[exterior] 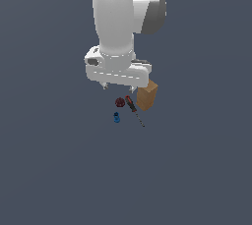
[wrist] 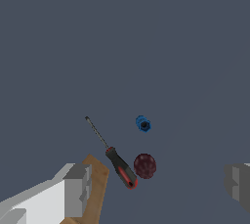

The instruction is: Pick up a designated object from a clutter of objects.

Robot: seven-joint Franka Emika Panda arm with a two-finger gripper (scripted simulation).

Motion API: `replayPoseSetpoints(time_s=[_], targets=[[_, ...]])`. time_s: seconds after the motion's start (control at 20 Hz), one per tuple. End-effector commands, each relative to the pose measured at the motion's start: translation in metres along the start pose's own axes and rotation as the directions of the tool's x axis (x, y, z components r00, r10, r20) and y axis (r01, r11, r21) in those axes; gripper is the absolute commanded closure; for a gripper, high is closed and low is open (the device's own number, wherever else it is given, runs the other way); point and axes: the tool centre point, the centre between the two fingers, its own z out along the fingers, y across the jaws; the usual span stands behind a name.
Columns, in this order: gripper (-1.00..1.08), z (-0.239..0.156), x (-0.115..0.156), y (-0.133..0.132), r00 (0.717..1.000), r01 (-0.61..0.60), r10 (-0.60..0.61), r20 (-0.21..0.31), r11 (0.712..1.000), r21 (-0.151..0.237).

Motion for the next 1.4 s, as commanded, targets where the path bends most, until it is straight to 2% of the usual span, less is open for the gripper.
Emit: replayPoseSetpoints(time_s=[0.0, 0.35, 0.75, 1.1, 1.35], targets=[[-0.92, 0.019, -0.006, 0.001, 0.999, -0.045, 0.045, 0.001, 0.999, 0.003], [-0.92, 0.081, -0.031, 0.007, 0.980, -0.200, 0.200, 0.004, 0.980, 0.008], [-0.92, 0.142, -0.072, 0.017, 0.928, -0.373, 0.373, 0.006, 0.928, 0.007], [-0.92, 0.174, -0.102, 0.024, 0.880, -0.475, 0.475, 0.005, 0.880, 0.003], [-0.92, 0.185, -0.115, 0.027, 0.858, -0.514, 0.514, 0.004, 0.858, 0.001]])
